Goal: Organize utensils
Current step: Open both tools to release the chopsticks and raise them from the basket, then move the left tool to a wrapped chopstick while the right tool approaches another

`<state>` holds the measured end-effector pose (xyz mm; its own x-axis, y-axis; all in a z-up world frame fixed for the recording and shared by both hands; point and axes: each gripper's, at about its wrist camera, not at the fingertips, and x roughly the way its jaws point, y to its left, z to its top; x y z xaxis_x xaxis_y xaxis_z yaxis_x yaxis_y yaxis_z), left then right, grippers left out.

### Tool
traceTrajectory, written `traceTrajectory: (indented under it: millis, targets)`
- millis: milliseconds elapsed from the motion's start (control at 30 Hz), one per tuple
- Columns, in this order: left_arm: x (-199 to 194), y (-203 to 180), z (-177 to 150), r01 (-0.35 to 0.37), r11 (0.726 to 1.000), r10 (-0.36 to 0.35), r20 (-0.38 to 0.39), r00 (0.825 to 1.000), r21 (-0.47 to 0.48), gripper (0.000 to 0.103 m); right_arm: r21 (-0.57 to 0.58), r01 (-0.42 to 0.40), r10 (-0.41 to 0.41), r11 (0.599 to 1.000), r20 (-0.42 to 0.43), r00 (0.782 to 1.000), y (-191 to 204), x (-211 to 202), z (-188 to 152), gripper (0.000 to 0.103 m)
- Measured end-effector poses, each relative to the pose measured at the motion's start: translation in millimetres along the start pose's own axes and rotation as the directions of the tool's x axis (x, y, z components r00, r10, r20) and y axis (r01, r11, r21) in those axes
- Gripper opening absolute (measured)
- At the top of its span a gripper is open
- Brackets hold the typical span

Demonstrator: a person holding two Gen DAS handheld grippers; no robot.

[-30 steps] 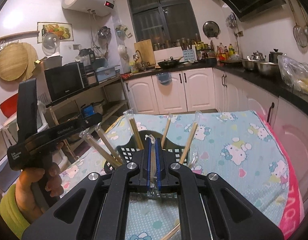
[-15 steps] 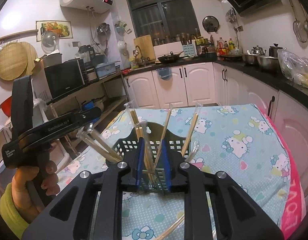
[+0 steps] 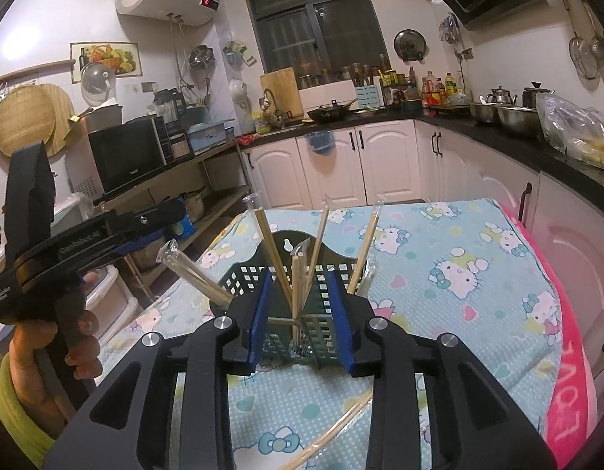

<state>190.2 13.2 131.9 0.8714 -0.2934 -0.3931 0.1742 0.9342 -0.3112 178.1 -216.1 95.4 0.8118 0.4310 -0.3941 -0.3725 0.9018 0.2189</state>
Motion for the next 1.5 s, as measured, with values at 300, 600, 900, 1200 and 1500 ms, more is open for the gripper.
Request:
traceTrajectory:
  millis: [300,600,900,1200,1500]
  targets:
    - [-15,-10,-8,0.008,1.000,-0.008,-0.003,1.000,0.023,0.085,0.003,0.014,-0.014,1.000,-0.008,1.000,-4,-20,-9,0.038]
    - [-27,-15,-22,0.014,0.999,-0.013,-0.019,1.000,0.033,0.091,0.005,0.018,-0.018,1.000,-0.020,1.000,-4,-34,-17,0.049]
    - [-28,-12,-44,0.007,0.999,-0.004,-0.067,0.998,0.042,0.091,0.014,0.034,-0.033,0.999,-0.042,0.999,-9,-44,-31,0.053]
    - [-26,-10,-68,0.008,0.999,-0.003,-0.115,0.993,0.041,0.091,0.025,0.047,-0.045,0.999,-0.083,0.996,-17,-46,-47,0.055]
    - [-16,-14,-87,0.008,0.999,0.002,-0.175,0.985,0.053,0.091,0.042,0.057,-0.050,0.998,-0.140,0.989,-28,-43,-64,0.058]
